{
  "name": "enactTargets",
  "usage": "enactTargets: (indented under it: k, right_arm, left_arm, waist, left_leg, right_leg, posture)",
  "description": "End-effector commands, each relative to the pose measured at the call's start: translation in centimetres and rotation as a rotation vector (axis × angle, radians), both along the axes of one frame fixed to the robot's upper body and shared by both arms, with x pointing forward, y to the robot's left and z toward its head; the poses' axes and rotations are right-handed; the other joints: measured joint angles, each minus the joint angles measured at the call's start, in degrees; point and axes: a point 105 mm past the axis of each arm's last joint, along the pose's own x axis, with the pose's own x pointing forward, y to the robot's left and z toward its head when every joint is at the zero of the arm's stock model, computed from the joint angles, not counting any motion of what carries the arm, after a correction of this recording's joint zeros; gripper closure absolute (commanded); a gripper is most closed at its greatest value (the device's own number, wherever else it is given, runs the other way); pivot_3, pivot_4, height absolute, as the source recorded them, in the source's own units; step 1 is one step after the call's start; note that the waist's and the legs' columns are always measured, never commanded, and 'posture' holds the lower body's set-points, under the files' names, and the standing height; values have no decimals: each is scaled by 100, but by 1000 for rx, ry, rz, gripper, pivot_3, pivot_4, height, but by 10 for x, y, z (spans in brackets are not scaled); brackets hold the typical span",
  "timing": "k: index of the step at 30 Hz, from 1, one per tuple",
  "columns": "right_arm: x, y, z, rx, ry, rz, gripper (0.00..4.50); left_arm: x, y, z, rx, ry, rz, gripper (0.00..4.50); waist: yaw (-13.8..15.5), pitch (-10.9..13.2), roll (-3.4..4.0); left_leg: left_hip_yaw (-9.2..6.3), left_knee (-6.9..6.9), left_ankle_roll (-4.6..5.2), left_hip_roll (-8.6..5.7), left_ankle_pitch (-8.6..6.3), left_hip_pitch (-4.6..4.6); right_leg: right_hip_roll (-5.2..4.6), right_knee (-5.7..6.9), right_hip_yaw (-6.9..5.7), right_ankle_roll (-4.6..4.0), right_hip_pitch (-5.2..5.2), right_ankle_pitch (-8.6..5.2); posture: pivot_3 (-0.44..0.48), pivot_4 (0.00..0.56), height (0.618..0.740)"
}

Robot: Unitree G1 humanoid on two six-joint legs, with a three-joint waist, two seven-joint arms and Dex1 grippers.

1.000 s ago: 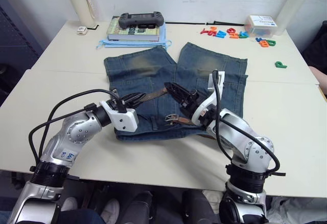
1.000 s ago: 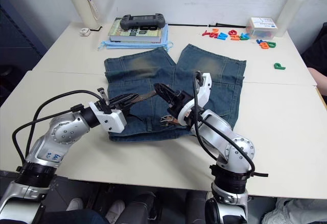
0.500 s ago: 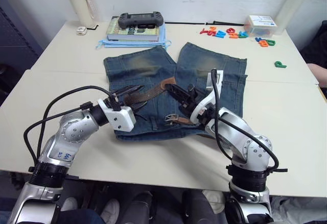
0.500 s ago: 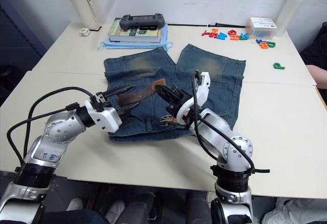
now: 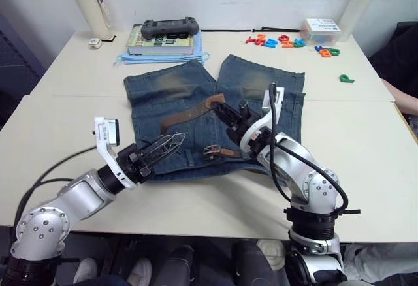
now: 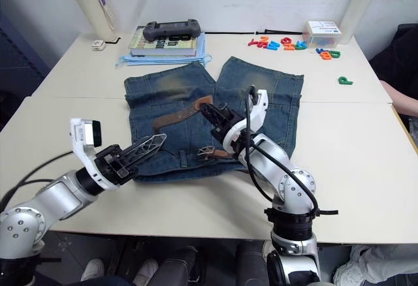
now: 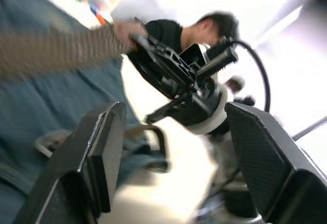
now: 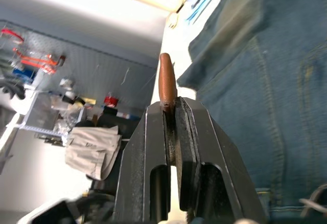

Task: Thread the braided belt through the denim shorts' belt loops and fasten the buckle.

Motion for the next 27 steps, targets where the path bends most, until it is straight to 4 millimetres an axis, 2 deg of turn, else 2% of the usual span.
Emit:
enactTargets:
  k: [1, 4, 7, 12, 18, 25, 26, 27]
  right_arm:
    - [-6, 9, 15, 33, -36, 40, 4500]
    - [-7, 14, 20, 33, -39, 58, 4500]
    - [-8, 16, 20, 27, -35, 68, 4500]
    - [-10, 16, 15, 9, -23, 82, 4500]
    - [-10, 16, 10, -15, -21, 94, 4500]
    - [-8, 16, 12, -6, -33, 93, 4500]
    - [-8, 15, 12, -5, -33, 92, 4500]
    - [-8, 15, 12, -5, -34, 91, 4500]
  left_arm:
    - [13, 1, -9, -175, 189, 113, 1076]
    - [21, -6, -18, -324, 319, 217, 1076]
    - [28, -2, -22, -413, 422, 318, 1076]
    - [27, 4, -3, -563, 379, 344, 1076]
    - [24, 11, 8, -620, 340, 368, 1076]
    - [34, 24, -4, -606, 392, 429, 1076]
    - [34, 24, -4, -604, 388, 425, 1612]
    - [34, 24, -3, -604, 382, 419, 1828]
  waist:
    - [14, -1, 1]
    - [28, -2, 3]
    - [68, -7, -5]
    - [140, -7, -5]
    - [161, -7, -6]
    - [161, -7, -6]
    - [162, -7, -6]
    - [164, -7, -6]
  left_leg:
    - [0, 1, 2, 0, -2, 0]
    - [3, 36, 10, -1, -23, -13]
    - [4, 92, 17, -1, -56, -26]
    - [7, 93, 14, 0, -58, -30]
    - [9, 94, 11, 0, -59, -31]
    - [9, 94, 12, 0, -59, -32]
    - [9, 94, 12, 0, -59, -33]
    - [8, 94, 12, 0, -59, -33]
  right_leg:
    - [0, 1, 1, -1, 0, -1]
    - [1, 10, 4, -1, -2, -1]
    - [2, 34, 8, -1, -4, -11]
    - [6, 28, 8, -1, -6, -17]
    - [6, 23, 8, -2, -4, -19]
    - [9, 12, 7, -1, -1, -20]
    - [10, 11, 7, 0, -1, -20]
    - [10, 9, 6, -1, 0, -20]
  posture:
    - [0, 150, 667]
    - [0, 150, 667]
    - [0, 150, 667]
    - [0, 150, 667]
    - [0, 150, 667]
    - [0, 150, 667]
    - [0, 150, 667]
    - [0, 150, 667]
